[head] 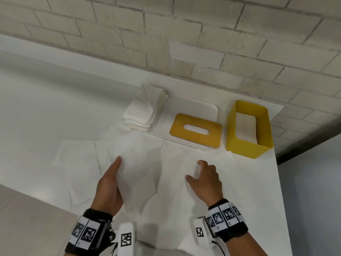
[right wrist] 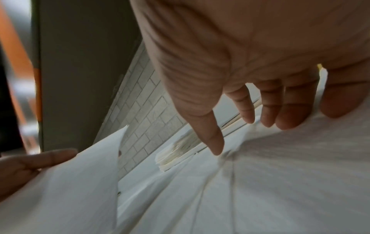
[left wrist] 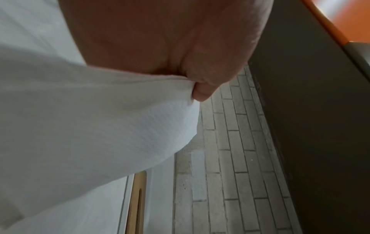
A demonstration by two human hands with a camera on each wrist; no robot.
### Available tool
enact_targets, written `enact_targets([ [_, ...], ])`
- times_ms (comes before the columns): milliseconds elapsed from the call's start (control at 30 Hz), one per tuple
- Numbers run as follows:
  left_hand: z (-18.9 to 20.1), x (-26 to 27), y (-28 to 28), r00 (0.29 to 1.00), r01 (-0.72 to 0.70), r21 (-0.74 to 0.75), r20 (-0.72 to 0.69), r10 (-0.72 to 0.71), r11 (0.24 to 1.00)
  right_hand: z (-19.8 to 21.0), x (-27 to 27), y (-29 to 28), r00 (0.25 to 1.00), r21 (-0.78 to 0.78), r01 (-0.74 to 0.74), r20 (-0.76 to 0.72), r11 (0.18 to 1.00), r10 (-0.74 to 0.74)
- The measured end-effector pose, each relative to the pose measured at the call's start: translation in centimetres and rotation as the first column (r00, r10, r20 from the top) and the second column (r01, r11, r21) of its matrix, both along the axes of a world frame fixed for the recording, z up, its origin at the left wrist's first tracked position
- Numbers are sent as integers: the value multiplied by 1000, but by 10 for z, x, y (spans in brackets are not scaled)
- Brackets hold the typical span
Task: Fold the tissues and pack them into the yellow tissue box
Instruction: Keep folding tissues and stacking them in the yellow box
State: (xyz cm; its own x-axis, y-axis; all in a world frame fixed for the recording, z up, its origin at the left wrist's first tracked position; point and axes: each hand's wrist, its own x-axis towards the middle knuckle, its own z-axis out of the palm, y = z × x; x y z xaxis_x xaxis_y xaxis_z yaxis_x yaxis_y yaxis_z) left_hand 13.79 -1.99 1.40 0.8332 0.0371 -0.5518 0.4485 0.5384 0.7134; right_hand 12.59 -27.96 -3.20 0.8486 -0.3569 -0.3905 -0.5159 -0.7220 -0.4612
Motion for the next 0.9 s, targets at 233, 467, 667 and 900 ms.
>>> enact_targets([
  [233, 5, -20, 16, 1000, -3, 43, 6, 3, 999, -2, 23, 11, 999, -46, 36, -35, 998, -38],
  [467, 9, -30, 14, 999, 22, 52, 24, -23, 998, -2, 31, 11, 988, 135, 40, 142, 990, -59],
  [667, 9, -33, 15, 999, 37, 72, 23, -38, 997, 27, 11, 10, 868, 606, 50, 366, 794, -335],
  [900, 14, -26, 1, 997, 60, 88, 49, -65, 994, 115, -16, 3, 636, 754, -200, 586, 626, -503],
])
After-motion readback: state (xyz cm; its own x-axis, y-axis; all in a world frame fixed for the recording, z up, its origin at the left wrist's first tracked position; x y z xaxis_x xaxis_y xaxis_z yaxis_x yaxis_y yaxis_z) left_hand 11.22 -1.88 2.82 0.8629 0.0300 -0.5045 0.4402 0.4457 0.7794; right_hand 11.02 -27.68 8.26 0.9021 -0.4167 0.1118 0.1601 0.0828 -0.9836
